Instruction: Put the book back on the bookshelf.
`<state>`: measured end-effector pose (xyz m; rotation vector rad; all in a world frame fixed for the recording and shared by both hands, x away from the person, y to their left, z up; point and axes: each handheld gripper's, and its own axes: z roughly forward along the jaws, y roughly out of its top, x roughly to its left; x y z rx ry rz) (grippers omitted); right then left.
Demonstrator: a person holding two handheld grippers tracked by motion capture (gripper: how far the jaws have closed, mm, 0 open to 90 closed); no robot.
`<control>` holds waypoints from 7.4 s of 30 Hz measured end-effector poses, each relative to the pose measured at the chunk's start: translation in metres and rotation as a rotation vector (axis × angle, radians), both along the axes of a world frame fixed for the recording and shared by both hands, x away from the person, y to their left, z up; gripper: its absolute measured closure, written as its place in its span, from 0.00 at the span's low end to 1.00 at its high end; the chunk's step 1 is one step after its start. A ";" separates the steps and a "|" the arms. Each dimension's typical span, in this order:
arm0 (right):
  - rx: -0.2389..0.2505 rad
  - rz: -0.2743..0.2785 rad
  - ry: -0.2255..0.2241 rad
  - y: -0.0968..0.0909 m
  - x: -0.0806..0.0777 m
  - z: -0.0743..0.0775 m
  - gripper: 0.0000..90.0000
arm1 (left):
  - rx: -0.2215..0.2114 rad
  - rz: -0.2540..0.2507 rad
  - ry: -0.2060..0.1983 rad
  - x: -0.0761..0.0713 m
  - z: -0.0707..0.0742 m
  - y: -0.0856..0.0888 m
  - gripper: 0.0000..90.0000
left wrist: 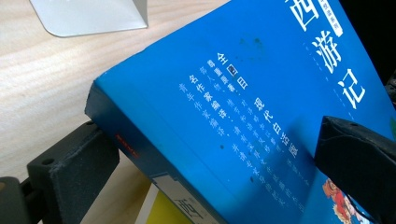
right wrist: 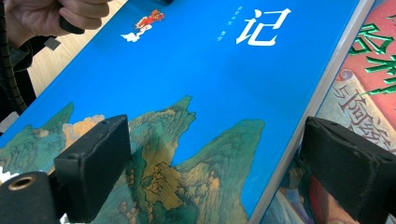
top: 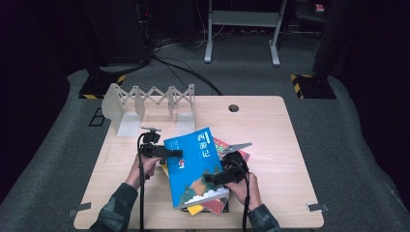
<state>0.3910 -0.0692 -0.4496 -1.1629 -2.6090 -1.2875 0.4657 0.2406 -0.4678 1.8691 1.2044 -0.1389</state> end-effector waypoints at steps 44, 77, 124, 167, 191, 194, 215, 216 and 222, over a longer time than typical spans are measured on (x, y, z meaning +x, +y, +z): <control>0.050 -0.002 0.021 0.028 0.018 -0.004 0.09 | 0.276 0.062 -0.198 -0.013 0.076 -0.017 0.24; 0.061 0.006 0.014 0.026 0.014 -0.005 0.13 | 0.394 0.050 -0.170 0.001 0.072 -0.021 0.24; -0.143 -0.508 -0.137 -0.145 0.008 -0.055 0.01 | 0.286 0.071 -0.126 0.006 0.069 -0.015 0.41; -0.107 -0.584 -0.165 -0.164 0.011 -0.078 0.15 | 0.133 0.025 -0.336 -0.018 0.150 -0.009 0.68; -0.124 -0.584 -0.170 -0.162 0.011 -0.078 0.15 | 0.165 0.180 -0.515 -0.032 0.196 0.053 0.69; -0.125 -0.584 -0.170 -0.162 0.011 -0.078 0.15 | 0.158 0.225 -0.511 -0.032 0.197 0.065 0.69; -0.138 -0.585 -0.175 -0.161 0.011 -0.078 0.15 | 0.243 0.464 -0.580 -0.024 0.195 0.114 0.69; -0.137 -0.585 -0.175 -0.161 0.011 -0.078 0.15 | 0.249 0.472 -0.580 -0.023 0.195 0.115 0.69; -0.138 -0.586 -0.175 -0.161 0.011 -0.078 0.16 | 0.264 0.532 -0.597 -0.016 0.193 0.121 0.69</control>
